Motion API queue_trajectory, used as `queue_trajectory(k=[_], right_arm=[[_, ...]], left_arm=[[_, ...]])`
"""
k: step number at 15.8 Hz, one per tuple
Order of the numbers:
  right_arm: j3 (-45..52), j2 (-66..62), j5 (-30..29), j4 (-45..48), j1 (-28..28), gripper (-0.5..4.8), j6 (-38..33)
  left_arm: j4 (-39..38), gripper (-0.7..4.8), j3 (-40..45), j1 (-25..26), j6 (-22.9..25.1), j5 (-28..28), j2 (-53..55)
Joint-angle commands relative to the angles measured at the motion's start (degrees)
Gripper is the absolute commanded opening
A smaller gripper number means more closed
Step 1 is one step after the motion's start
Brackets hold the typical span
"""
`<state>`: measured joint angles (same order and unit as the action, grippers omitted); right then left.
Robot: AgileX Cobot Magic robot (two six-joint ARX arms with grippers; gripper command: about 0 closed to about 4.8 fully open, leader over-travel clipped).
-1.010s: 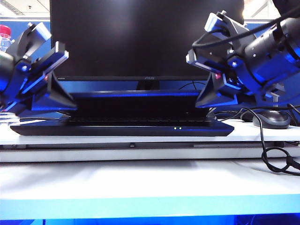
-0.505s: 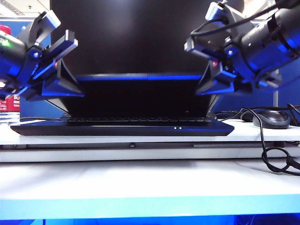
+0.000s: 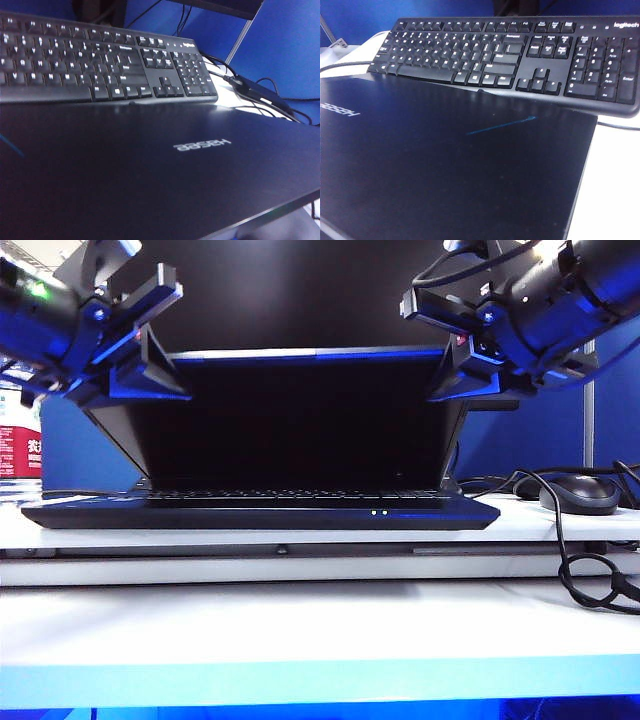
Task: Open the lid of the black laptop.
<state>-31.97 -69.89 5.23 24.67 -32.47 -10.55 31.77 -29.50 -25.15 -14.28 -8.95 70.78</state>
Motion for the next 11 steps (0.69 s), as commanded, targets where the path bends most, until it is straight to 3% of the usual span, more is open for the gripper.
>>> queue_trajectory(k=[1, 6, 11], right_arm=[[-1.9, 0.3, 0.1, 3.8, 0.5, -0.01, 1.8], [-3.3, 0.3, -1.0, 4.1, 3.3, -0.01, 1.8], [-5.9, 0.2, -1.4, 3.8, 3.3, -0.01, 2.1]], left_arm=[[0.9, 0.24, -2.0, 1.3, 1.7, 1.2, -0.3], [-0.1, 0.24, -4.8, 7.3, 1.9, -3.1, -0.3], [-2.9, 0.24, -9.4, 7.3, 4.9, -2.8, -0.3]])
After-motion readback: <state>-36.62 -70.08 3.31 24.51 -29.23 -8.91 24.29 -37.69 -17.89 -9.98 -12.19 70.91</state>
